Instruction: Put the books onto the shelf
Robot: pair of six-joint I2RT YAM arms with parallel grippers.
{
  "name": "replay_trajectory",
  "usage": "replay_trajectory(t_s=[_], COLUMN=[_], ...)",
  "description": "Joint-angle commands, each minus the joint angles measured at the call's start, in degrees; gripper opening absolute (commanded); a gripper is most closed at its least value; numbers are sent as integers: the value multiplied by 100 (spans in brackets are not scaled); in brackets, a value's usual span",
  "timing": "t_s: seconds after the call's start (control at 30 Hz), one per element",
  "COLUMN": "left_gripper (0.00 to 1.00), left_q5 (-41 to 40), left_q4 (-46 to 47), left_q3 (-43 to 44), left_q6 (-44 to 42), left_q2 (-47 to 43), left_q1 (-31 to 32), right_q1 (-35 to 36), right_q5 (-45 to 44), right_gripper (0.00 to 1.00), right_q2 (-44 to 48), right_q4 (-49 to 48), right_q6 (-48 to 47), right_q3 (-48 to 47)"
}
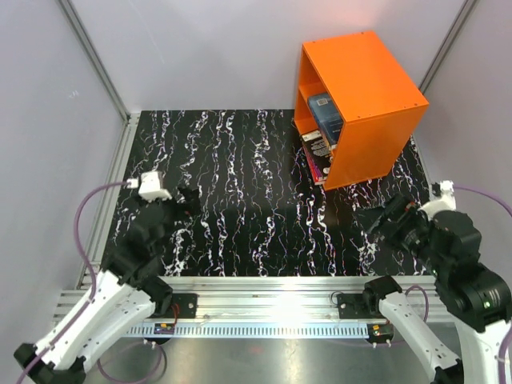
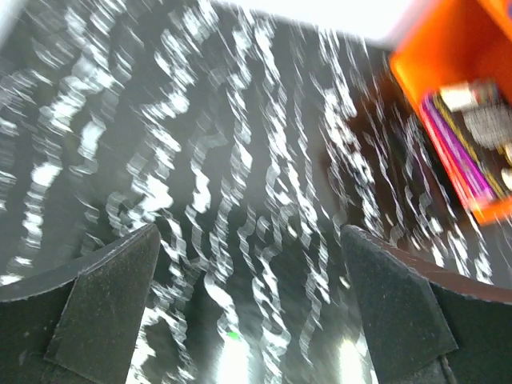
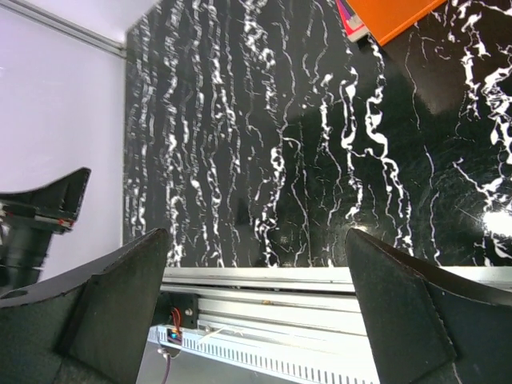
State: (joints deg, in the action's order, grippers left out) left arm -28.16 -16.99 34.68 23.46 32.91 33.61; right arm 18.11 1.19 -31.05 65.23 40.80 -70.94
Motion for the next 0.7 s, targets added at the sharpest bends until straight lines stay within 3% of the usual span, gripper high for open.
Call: replay_trajectory(t_s=[0.0,0.07,0.17,0.67], left_gripper=[99,99,99,99], left_q5=[-1154,-1069,-1121,-1296], left_q4=[1063,1451,1200,1559], left_q3=[-741,-1180,-1227,-1349], left_q6=[-755,-1211,-1309,-1388], left_q2=[-1082,-1757,-1963,-1392], left_q1=[-3,-3,-3,-3], right_q1=[35,35,35,35], right_q5=[-84,-93,-93,-312], right_gripper=[100,100,100,100], right_q2=[370,608,784,767], right_q4=[-195,-108,-64,77], right_q6=[201,175,69,112], right_q3=[115,124,37,19])
